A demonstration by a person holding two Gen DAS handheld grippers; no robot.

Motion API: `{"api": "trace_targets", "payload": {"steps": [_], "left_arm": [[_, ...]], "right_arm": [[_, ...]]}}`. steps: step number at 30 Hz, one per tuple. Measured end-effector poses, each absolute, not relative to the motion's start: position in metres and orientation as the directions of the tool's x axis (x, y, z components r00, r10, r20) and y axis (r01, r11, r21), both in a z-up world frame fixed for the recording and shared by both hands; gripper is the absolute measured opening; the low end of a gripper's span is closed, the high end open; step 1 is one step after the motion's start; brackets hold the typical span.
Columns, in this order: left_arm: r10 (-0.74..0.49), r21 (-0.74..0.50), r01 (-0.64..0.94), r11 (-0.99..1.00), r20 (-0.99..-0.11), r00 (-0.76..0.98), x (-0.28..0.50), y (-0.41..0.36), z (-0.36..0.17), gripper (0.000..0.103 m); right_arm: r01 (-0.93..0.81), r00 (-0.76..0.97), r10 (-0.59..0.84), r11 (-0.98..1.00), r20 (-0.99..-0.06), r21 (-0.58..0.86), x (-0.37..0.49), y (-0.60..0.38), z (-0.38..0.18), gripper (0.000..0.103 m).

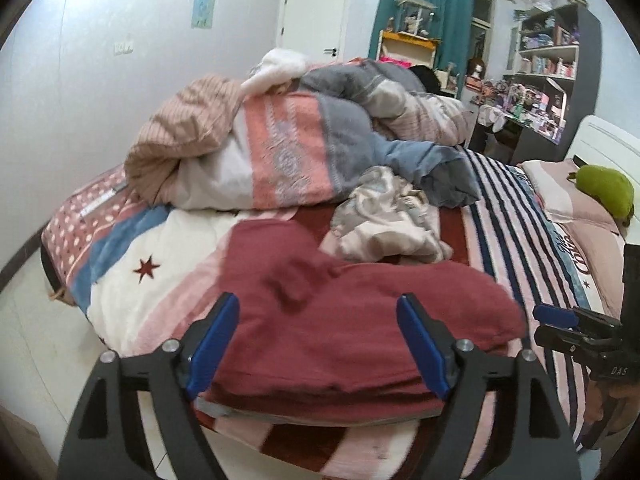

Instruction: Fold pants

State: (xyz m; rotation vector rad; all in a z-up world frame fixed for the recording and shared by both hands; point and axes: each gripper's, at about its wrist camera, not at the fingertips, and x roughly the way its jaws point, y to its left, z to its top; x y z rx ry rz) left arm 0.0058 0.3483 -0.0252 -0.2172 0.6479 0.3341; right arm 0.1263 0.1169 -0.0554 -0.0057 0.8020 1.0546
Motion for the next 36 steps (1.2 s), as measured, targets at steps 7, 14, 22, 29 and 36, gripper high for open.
{"api": "trace_targets", "payload": {"steps": [7,14,22,29,36], "left_arm": [[0.249,-0.037,-0.317,0.948,-0.535,0.807,0.011,0.263,-0.007,0.090],[0.235,-0.009,-0.262,0.965,-0.413,0.880,0.025,0.166,0.007,0.093],[0.216,-0.005,-0.228,0.974,-0.293,0.931,0.032,0.077,0.011,0.101],[0.182,0.024,-0.182,0.983,-0.269,0.946,0.033,0.040,0.010,0.101],[0.163,0.032,-0.161,0.986,-0.275,0.947,0.032,0.028,0.008,0.101]], "right_arm": [[-0.748,0.373,0.738,0.598,-0.562,0.289,0.117,0.050,-0.042,0.075],[-0.678,0.536,0.659,0.708,-0.528,0.197,0.108,-0.039,-0.035,0.085],[-0.570,0.723,0.544,0.818,-0.427,0.076,0.083,-0.136,-0.020,0.097],[-0.489,0.826,0.463,0.872,-0.320,-0.001,0.056,-0.178,-0.006,0.102],[-0.470,0.843,0.450,0.883,-0.296,0.003,0.051,-0.191,-0.002,0.102]]}}
